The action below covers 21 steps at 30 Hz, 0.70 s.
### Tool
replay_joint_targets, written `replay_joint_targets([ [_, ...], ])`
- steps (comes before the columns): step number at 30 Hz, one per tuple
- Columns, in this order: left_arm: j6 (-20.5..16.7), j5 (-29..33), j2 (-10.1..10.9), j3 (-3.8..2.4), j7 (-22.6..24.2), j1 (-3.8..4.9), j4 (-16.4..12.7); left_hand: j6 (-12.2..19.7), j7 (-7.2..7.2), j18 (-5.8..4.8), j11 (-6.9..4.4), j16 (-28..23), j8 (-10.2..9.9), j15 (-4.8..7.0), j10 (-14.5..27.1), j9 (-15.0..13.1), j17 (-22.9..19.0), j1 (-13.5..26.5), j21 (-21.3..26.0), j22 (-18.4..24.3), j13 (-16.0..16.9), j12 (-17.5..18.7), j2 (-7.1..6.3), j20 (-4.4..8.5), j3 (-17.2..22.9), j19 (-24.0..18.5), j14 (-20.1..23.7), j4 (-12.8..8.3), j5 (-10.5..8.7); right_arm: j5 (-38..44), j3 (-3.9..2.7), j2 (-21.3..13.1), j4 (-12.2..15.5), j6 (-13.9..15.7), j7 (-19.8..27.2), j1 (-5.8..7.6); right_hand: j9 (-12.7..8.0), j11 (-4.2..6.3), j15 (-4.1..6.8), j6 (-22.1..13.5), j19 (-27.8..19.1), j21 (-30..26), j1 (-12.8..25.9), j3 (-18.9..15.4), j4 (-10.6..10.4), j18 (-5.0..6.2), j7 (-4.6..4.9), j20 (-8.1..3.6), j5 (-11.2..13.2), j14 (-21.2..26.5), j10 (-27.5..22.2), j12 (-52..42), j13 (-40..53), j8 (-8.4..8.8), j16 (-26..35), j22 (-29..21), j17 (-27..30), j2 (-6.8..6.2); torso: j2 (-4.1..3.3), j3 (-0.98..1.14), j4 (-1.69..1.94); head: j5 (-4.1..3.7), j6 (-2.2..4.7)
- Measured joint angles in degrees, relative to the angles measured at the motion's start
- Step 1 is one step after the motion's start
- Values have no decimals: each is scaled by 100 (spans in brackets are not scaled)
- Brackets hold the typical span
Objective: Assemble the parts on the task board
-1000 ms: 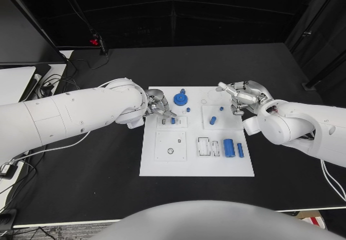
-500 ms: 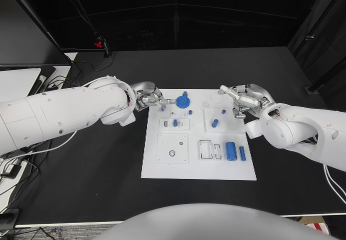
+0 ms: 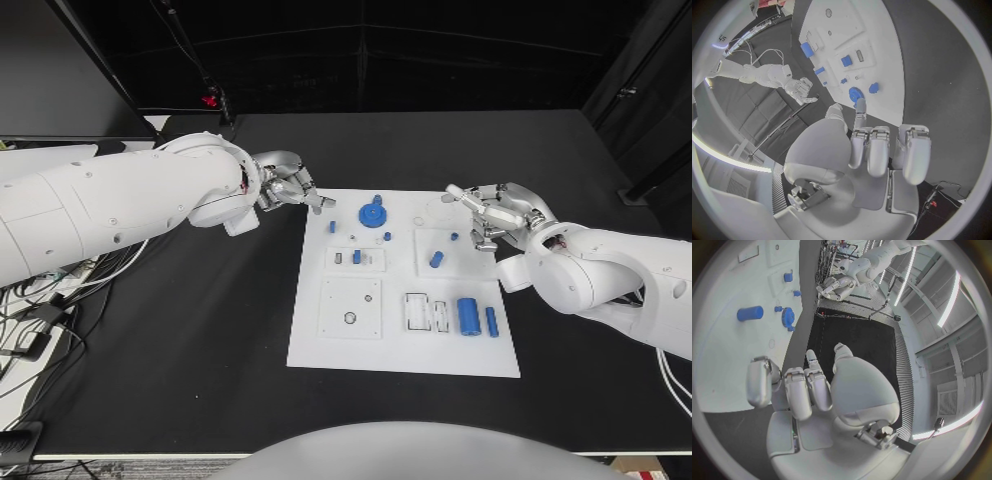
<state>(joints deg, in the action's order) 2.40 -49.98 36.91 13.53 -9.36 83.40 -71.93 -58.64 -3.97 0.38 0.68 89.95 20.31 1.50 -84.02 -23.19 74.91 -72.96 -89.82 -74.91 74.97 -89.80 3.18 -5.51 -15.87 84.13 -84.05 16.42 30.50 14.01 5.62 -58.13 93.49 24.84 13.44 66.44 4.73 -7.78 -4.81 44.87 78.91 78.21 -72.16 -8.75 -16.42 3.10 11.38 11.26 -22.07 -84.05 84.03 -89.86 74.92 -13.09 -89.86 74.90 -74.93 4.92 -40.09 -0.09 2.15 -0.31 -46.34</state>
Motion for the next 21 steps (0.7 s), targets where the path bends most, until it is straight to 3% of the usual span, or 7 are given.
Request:
replay_joint_targets([
  [2, 115, 10, -22, 0, -1, 7, 81, 485, -33, 0, 15, 0, 488, 0, -10, -497, 0, 21, 0, 0, 0, 0, -52, 0, 112, 0, 0, 14, -328, 0, 0, 3, -4, -1, -1, 0, 0, 0, 0, 0, 0, 0, 0, 0, 0, 0, 0, 0, 0, 0, 0, 0, 0, 0, 0, 0, 0, 0, -1, -3, -3, 26, 30],
  [4, 231, 21, -43, 1, -12, 10, 162, 819, -49, -1, 105, 0, 990, 0, 0, -975, 0, 424, 0, 0, 0, 0, -279, 0, 311, 0, 0, -18, -1779, 0, 0, 7, -6, -1, -3, 0, 0, 0, 0, 0, 0, 0, 0, 0, 0, 0, 0, 0, 0, 0, 0, 0, 0, 0, 0, 0, 0, 0, -1, -3, -3, 48, 52],
  [6, 316, 27, -65, 1, -27, 11, 231, 1109, -95, 0, 105, 0, 1464, -37, 0, -1414, 0, 753, 0, 0, -1, 0, -611, 0, 683, 0, 6, 16, -2580, 0, 0, 10, -10, -2, -4, 0, -1, 0, 0, 0, 0, 0, 0, 0, 0, 0, 0, 0, 0, 0, 0, 0, 0, 0, 0, 0, 0, 0, -1, -3, -3, 66, 73],
  [9, 429, 34, -96, 2, -55, 16, 336, 1187, -78, 0, 105, 0, 1715, -37, 0, -1640, 0, 1072, 0, 0, -1, 0, -895, 0, 767, 0, 6, 52, -2762, 0, 0, 17, -20, -2, -6, 0, -1, 0, 0, 0, 0, 0, 0, 0, 0, 0, 0, 0, 0, 0, 0, 0, 0, 0, 0, 0, 1, 0, -1, -1, 0, 85, 92],
  [13, 504, 41, -118, 2, -64, 17, 447, 1164, -55, 0, 62, 0, 1768, -37, 1, -1703, 0, 1500, 0, 0, -1, 0, -1016, 0, 767, 0, 6, 52, -2763, 0, 0, 27, -29, -4, -7, 0, -1, 0, 0, 0, 0, 0, 0, 0, 0, 0, 0, 0, 0, 0, 0, 0, 0, 0, 0, 0, 1, 0, -1, 1, 3, 106, 108],
  [19, 518, 43, -159, 2, -29, 18, 551, 1214, -133, 0, 137, 0, 1407, -119, 7, -1467, 0, 2148, 0, 0, -1, 0, -1538, -2, 618, -2, 5, 97, -2763, 0, 0, 32, -38, -6, -8, 0, -1, 0, 0, 0, 0, 0, 0, 0, 0, 0, 0, 0, 0, 0, 0, 0, 0, 0, 0, 0, 1, 0, -1, -1, 4, 112, 131],
  [21, 512, 44, -180, 2, -6, 18, 581, 1105, -172, 0, 156, 0, 1331, -174, -11, -1389, 0, 2287, 15, 0, -1, 0, -1513, -63, 640, -23, 10, 87, -2763, 0, 0, 34, -40, -6, -8, 0, -2, 0, 0, 0, 0, 0, 0, 0, 0, 0, 0, 0, 0, 0, 0, 0, 0, -20, 0, 0, 1, 0, -1, -2, 4, 112, 138],
])
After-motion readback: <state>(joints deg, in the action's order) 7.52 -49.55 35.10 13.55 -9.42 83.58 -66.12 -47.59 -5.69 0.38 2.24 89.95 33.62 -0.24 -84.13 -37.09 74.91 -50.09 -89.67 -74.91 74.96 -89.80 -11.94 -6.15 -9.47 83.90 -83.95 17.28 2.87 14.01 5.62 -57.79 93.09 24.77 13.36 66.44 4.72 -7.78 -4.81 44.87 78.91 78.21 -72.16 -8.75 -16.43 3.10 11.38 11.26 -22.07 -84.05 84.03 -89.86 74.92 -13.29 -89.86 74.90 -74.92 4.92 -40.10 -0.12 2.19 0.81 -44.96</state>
